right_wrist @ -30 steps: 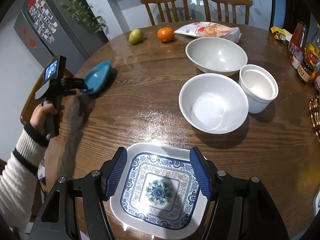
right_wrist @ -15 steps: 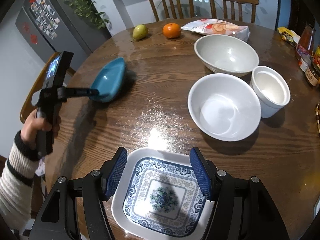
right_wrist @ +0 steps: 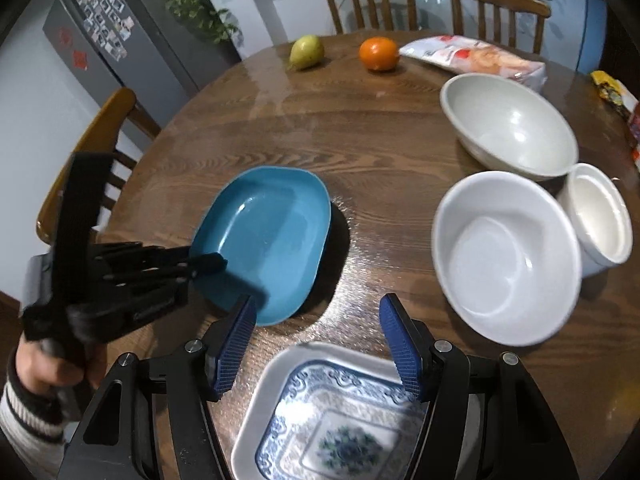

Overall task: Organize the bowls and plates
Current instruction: 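Lift the teal-blue dish with the left tool toward the right tool's plates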

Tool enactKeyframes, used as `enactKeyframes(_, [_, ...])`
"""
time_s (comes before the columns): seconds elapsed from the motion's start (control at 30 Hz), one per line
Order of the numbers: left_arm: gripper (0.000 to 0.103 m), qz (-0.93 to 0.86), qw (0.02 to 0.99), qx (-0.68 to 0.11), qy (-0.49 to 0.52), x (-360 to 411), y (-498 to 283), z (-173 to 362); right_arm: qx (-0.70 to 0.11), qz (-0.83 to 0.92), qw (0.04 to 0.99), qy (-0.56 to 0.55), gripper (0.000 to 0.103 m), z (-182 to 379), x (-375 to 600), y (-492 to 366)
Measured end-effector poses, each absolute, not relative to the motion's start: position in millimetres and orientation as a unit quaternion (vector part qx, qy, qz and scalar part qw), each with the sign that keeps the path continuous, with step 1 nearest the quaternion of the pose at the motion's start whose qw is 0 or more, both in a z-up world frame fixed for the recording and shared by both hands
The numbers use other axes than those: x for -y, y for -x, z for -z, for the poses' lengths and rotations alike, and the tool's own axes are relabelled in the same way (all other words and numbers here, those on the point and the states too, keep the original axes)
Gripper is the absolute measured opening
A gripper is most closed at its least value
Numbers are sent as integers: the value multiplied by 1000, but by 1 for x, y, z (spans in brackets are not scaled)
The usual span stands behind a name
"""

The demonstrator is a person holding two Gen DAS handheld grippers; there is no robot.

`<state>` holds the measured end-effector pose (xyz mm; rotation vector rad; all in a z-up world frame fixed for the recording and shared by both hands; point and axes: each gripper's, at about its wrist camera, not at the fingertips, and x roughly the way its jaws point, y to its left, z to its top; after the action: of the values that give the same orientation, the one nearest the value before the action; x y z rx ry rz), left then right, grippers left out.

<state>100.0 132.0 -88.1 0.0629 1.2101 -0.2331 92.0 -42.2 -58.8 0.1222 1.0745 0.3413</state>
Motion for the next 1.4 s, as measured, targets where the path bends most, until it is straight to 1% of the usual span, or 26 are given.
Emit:
enactKeyframes(0.07, [18, 104, 817, -566, -18, -132, -100, 88, -513, -167, 841, -49, 66, 63, 35, -97])
enactKeyframes(0.1, [20, 101, 818, -566, -10, -136, -101, 87, -515, -169, 839, -45, 66, 64, 32, -100])
enactKeyframes(0.2, [38, 91, 819, -566, 11, -146, -104, 84, -520, -168, 837, -31, 66, 70, 23, -109])
enactKeyframes(0.23, [39, 89, 820, -566, 16, -148, -105, 84, -523, -167, 835, -28, 66, 73, 20, -113])
enactKeyframes(0.37, [39, 90, 820, -564, 24, -154, -114, 80, -530, -166, 831, -19, 66, 80, 12, -118])
enactKeyframes(0.43, [38, 90, 821, -564, 21, -154, -119, 79, -532, -162, 831, -12, 65, 82, 9, -120])
enactKeyframes(0.53, [37, 97, 821, -563, 11, -149, -125, 79, -537, -160, 828, -14, 60, 85, 8, -121])
enactKeyframes(0.57, [37, 100, 820, -563, 7, -147, -126, 79, -538, -159, 828, -15, 57, 86, 8, -121])
enactKeyframes(0.6, [35, 103, 819, -564, 4, -146, -126, 80, -539, -160, 827, -16, 51, 87, 8, -121])
enactKeyframes(0.63, [31, 106, 818, -566, 0, -144, -126, 81, -540, -161, 826, -16, 49, 88, 8, -122])
enactKeyframes(0.7, [26, 111, 818, -565, -8, -139, -127, 82, -543, -159, 824, -17, 42, 90, 9, -122])
enactKeyframes(0.73, [25, 114, 817, -565, -10, -137, -127, 82, -544, -160, 823, -18, 39, 91, 9, -122])
enactKeyframes(0.77, [25, 118, 816, -565, -11, -134, -128, 83, -546, -161, 822, -20, 35, 93, 10, -122])
enactKeyframes(0.83, [25, 119, 817, -563, -19, -130, -126, 84, -550, -161, 819, -23, 32, 95, 10, -123])
enactKeyframes(0.9, [25, 121, 818, -562, -22, -127, -126, 84, -550, -161, 819, -26, 26, 96, 11, -123])
enactKeyframes(0.97, [25, 121, 818, -562, -23, -125, -126, 84, -550, -163, 818, -27, 24, 97, 11, -123])
enactKeyframes(1.0, [25, 122, 818, -561, -23, -124, -126, 84, -550, -164, 818, -26, 20, 97, 11, -122])
enactKeyframes(1.13, [25, 120, 820, -559, -26, -122, -126, 85, -550, -167, 818, -25, 17, 98, 10, -123])
enactKeyframes(1.17, [25, 119, 820, -559, -25, -123, -126, 85, -550, -166, 818, -26, 15, 98, 10, -123])
enactKeyframes(1.33, [14, 117, 820, -561, -6, -130, -129, 85, -549, -167, 818, -34, 13, 98, 13, -125])
enactKeyframes(1.4, [12, 117, 818, -563, 5, -135, -130, 84, -548, -166, 819, -36, 13, 98, 13, -125])
